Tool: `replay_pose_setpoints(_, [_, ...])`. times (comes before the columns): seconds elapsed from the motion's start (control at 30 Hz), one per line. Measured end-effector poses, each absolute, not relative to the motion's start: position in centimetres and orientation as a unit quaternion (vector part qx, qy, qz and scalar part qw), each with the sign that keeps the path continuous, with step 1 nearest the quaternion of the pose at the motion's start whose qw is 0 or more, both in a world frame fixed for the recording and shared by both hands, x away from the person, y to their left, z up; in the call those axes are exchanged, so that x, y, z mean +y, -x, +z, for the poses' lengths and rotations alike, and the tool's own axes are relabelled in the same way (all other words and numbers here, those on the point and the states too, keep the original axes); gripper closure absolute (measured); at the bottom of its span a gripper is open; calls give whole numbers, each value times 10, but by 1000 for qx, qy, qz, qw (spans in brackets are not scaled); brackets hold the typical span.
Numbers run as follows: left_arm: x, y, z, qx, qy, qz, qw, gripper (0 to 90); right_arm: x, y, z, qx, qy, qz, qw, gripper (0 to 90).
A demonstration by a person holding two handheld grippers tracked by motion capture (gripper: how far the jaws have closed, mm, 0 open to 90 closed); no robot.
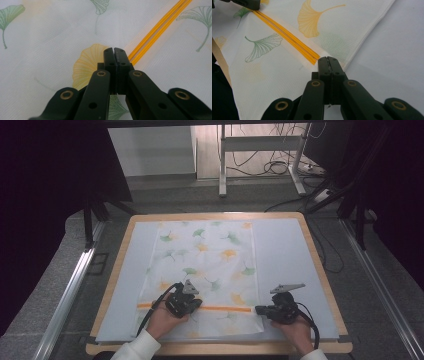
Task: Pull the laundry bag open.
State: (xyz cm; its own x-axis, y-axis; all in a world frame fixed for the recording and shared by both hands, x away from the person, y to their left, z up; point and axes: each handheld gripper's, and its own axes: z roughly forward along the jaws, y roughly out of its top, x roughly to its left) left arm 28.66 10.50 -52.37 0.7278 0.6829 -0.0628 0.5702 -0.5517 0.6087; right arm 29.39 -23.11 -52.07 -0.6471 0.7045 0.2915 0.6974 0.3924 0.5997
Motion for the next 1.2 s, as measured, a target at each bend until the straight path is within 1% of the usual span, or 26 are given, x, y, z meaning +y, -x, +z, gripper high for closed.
replay_pose_setpoints(0.57, [124,-284,-524,375,-869,91,309,900,-231,-294,-521,834,-420,357,5,894])
replay_pose_setpoints(1.2, [155,-282,-525,397,-861,94,305,900,-231,-294,-520,835,-419,356,6,894])
